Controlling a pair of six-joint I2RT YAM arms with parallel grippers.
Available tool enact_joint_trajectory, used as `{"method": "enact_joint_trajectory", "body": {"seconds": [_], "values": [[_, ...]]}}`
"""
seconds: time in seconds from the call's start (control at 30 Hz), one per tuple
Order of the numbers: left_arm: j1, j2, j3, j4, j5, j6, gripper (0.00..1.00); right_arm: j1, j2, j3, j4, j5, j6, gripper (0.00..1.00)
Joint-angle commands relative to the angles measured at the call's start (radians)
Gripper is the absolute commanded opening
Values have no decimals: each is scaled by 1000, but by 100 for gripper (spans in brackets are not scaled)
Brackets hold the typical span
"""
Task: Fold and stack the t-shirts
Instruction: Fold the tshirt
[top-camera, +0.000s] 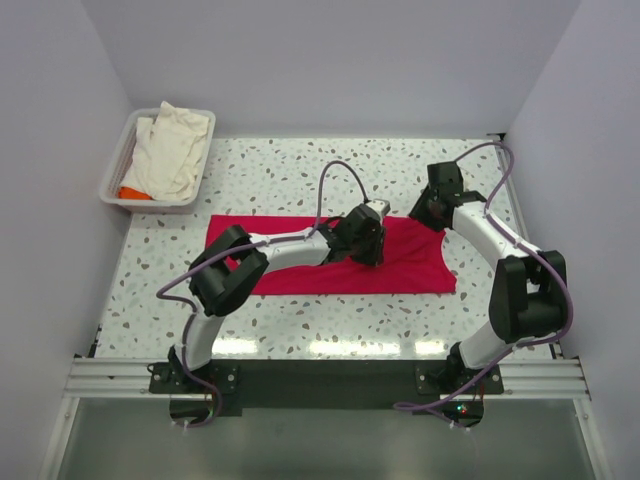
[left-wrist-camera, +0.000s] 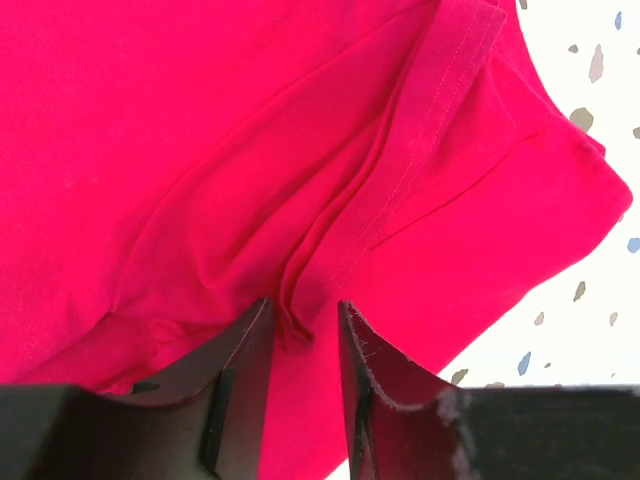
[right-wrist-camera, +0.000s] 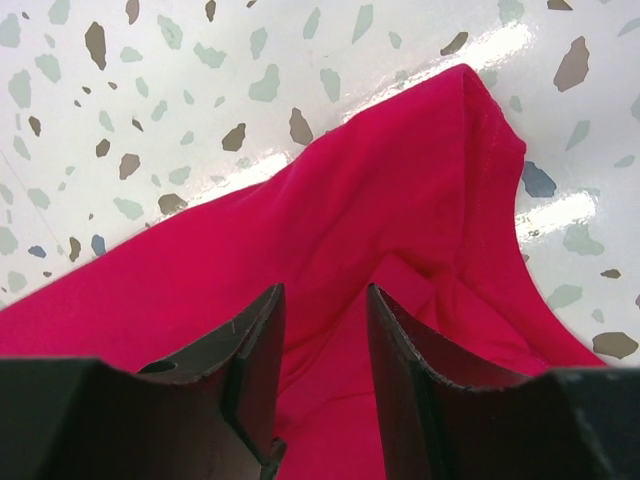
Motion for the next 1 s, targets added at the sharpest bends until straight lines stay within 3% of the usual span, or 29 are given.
{"method": "enact_joint_trajectory", "body": {"seconds": [0.0, 0.33, 0.63, 0.97], "values": [[-8, 12, 41, -9, -18, 14, 33, 1, -21, 8, -14, -1, -20, 41], [-8, -24, 8, -16, -59, 20, 0, 2, 6, -35, -7, 14, -13, 39], [-6, -116, -40, -38, -116, 37, 0, 2, 6, -64, -8, 33, -9, 36], [-6, -140, -52, -56, -132, 45, 0, 18, 0, -97, 2, 31, -7, 42]]}}
